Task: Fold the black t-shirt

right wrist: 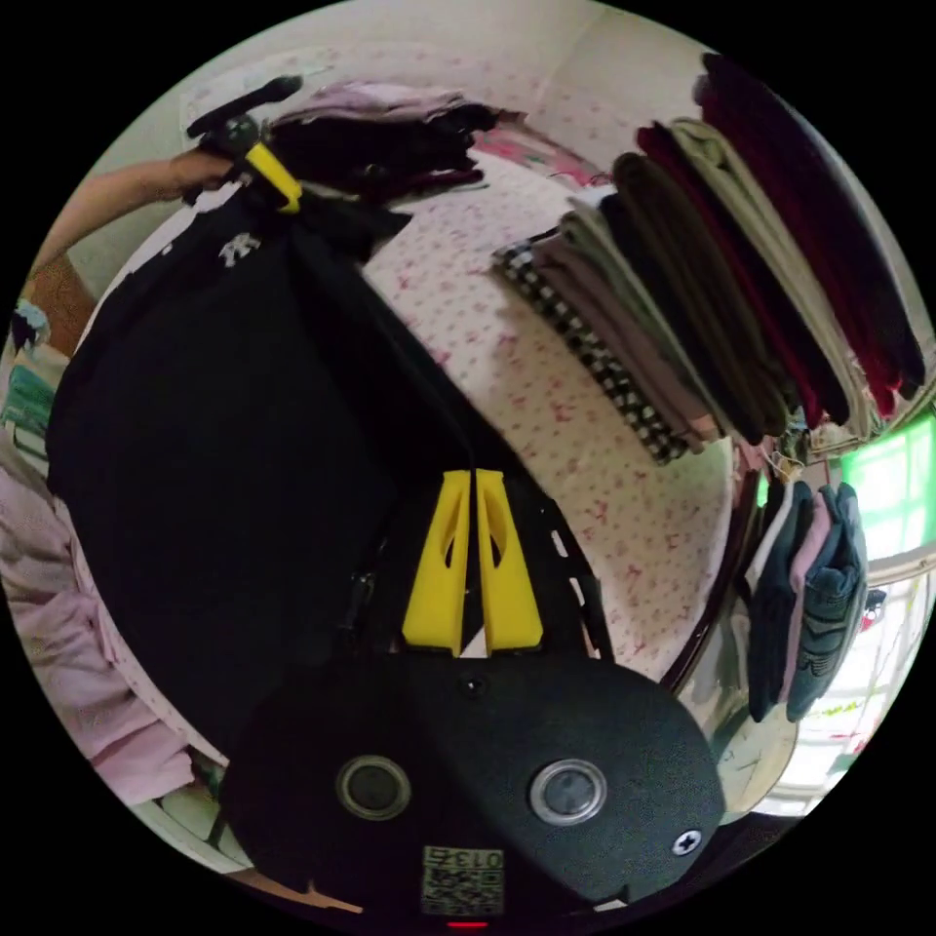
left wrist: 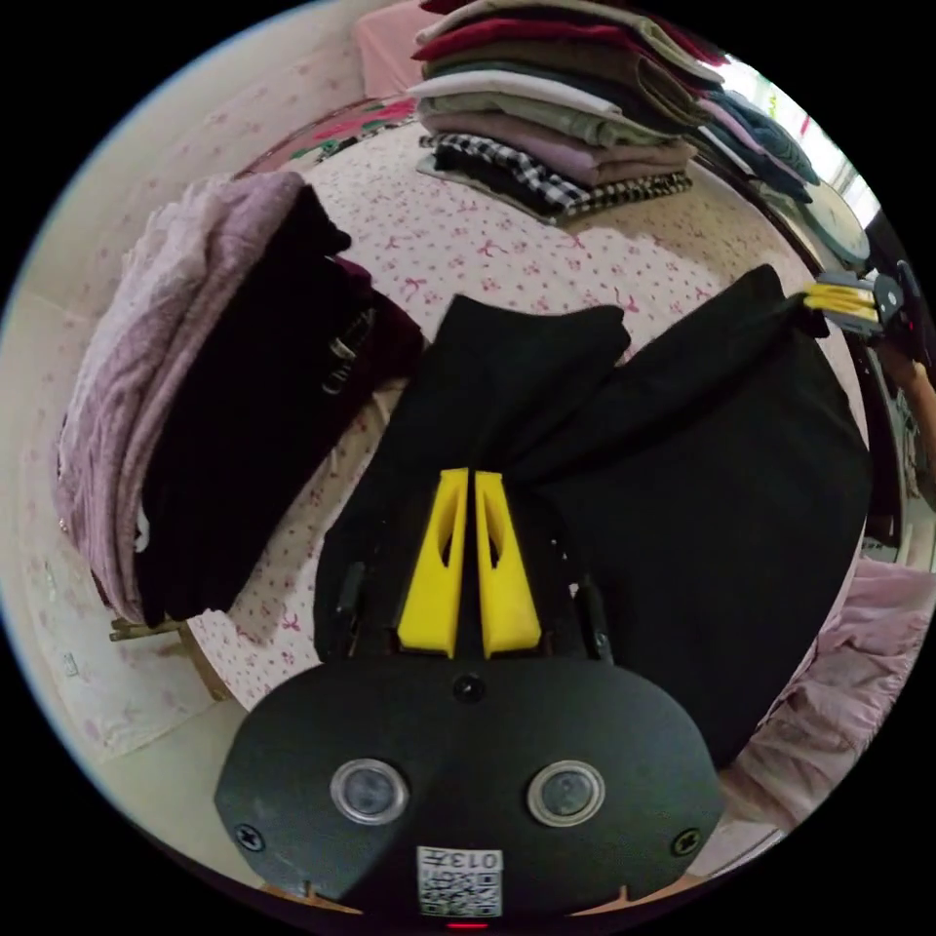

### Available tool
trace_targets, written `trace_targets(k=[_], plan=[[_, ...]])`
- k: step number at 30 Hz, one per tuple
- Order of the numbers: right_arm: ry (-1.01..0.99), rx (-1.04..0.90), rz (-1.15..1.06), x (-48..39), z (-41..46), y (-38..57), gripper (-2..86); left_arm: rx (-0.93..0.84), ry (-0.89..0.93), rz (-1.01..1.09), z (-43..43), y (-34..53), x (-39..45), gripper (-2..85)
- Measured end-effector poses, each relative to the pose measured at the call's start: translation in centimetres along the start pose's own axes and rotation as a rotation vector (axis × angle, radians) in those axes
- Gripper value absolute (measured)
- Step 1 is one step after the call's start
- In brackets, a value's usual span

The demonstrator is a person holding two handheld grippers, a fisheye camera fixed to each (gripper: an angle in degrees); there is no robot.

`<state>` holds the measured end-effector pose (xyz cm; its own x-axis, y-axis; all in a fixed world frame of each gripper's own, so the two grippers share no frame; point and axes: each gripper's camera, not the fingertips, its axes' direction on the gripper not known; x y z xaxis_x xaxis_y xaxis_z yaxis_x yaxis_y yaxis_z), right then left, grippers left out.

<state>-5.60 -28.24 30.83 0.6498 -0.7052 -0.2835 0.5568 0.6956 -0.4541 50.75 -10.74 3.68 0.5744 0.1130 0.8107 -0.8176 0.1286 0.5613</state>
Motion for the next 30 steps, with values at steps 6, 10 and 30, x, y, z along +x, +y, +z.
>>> trace_targets(k=[6,10,30], plan=[[0.097,0.075,0.169,9.6,0.8,-6.0,1.7,0.164,0.125,-0.345,-0.5,-2.6,-4.8,2.4],[-0.106,-0.044,0.48,16.5,6.2,-5.5,3.6,0.285,0.328,-0.547,1.2,-1.1,-6.9,5.2],[-0.172,-0.083,0.527,8.6,7.4,13.5,5.6,0.193,0.127,-0.065,4.2,-5.0,17.4,5.5]])
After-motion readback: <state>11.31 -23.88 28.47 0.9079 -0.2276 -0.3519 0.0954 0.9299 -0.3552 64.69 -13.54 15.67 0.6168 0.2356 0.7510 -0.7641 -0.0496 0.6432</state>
